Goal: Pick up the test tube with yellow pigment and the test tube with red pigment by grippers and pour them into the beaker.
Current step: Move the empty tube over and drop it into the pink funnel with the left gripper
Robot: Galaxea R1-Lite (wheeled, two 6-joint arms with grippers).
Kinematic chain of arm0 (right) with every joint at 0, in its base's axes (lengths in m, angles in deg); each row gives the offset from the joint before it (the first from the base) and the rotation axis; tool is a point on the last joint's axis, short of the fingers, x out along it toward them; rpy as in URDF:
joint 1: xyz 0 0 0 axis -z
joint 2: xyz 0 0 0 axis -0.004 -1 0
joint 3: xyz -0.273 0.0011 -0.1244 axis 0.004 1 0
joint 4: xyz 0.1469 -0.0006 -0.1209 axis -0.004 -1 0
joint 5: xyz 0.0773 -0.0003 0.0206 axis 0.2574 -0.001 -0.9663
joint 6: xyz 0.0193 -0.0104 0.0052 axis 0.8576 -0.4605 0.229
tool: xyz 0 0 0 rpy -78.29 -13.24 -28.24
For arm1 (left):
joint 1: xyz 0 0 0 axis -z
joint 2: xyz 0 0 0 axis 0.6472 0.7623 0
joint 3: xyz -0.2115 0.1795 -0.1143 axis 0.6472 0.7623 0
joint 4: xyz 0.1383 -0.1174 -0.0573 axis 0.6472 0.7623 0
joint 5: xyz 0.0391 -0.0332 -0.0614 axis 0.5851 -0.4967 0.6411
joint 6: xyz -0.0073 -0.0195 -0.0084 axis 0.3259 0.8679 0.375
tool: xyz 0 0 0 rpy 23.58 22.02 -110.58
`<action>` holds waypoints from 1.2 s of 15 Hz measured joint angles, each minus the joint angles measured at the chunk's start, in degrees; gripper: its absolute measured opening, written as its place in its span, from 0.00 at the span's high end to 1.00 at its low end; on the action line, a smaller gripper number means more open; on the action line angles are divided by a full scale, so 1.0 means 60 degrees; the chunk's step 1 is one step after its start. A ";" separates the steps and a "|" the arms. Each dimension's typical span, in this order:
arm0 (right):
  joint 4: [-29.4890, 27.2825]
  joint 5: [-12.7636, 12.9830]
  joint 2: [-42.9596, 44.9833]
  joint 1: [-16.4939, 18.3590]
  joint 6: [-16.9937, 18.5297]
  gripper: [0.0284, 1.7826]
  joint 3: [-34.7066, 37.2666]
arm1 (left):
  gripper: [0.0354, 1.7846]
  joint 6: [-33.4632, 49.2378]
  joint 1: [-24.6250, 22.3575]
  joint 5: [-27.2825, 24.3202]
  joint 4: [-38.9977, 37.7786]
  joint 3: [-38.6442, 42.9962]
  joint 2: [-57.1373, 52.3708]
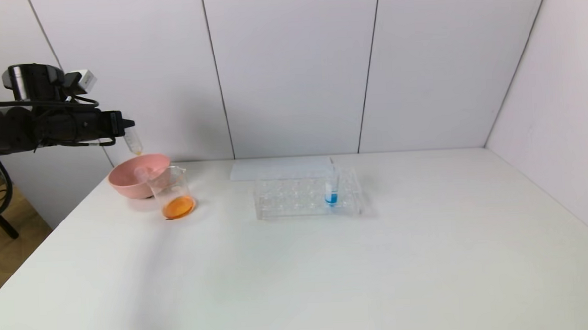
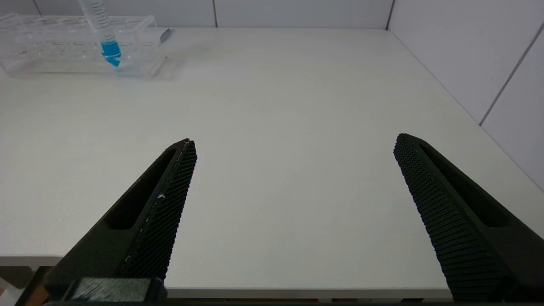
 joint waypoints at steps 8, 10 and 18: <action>0.0000 0.0004 0.0000 0.0000 -0.0004 0.05 0.0000 | 0.78 0.0008 -0.0171 -0.0004 -0.0417 -0.0028 0.1071; 0.0000 0.0004 0.0000 0.0000 0.0000 0.05 0.0000 | 0.78 -0.0010 -0.0264 -0.0014 -0.0490 -0.0037 0.1254; 0.0000 0.0008 0.0000 0.0000 0.0000 0.05 0.0000 | 0.78 0.0004 -0.0319 -0.0014 -0.0508 -0.0130 0.1534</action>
